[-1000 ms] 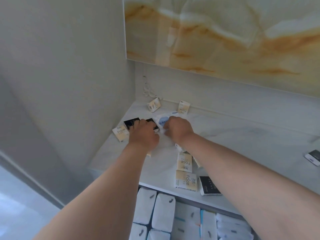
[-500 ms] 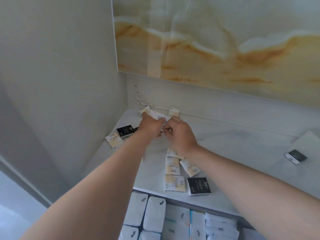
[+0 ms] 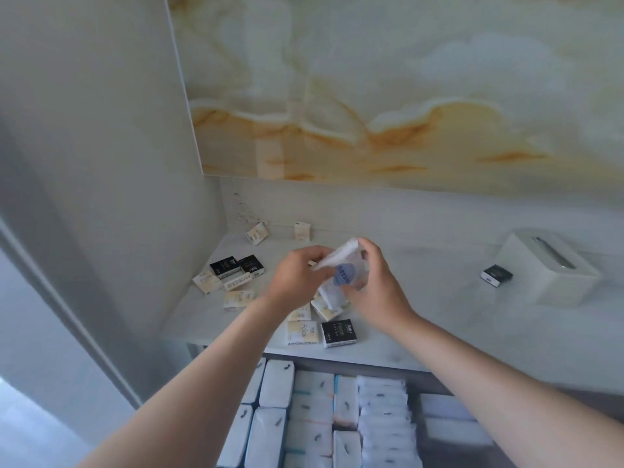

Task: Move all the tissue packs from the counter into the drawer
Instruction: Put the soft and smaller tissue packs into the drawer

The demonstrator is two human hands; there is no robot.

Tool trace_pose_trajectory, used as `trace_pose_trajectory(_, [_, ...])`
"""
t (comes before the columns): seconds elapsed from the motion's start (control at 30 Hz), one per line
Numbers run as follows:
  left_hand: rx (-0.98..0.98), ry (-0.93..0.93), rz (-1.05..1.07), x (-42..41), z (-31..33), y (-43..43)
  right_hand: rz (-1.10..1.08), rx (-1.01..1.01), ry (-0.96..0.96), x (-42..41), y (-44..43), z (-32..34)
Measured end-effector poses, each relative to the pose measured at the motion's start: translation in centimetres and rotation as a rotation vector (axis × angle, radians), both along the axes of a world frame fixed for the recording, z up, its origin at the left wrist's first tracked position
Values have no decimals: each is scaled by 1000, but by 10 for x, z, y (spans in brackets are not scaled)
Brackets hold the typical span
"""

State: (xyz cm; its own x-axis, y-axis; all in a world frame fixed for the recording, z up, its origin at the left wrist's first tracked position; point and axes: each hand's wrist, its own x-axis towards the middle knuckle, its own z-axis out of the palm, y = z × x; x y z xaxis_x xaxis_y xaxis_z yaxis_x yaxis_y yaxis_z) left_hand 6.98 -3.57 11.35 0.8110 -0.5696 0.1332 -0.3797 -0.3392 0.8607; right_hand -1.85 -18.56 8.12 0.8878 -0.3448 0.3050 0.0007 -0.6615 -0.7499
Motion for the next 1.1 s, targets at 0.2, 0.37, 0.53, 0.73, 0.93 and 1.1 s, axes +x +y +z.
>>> trace_pose_trajectory(0.2, [76,-17,-212,-64,-18,-8,-77,200,186,-73,-24,-8])
trace_pose_trajectory(0.37, [282,-95,-307,-94,-32,1,-8,53,328,-108,-27,-8])
trace_pose_trajectory(0.53, [282,-224,-328,-120,-41,2,170,-104,338,-132,-20,-8])
trace_pose_trajectory(0.73, [360,-125,-347,-152,-67,-5,269,-347,682,-156,-26,-13])
trace_pose_trajectory(0.93, [643,9,-442,-176,-110,-5,246,-354,812,-181,-51,-22])
trace_pose_trajectory(1.1, [1025,-348,-667,-203,-159,-5,266,-247,918,-196,-61,-25])
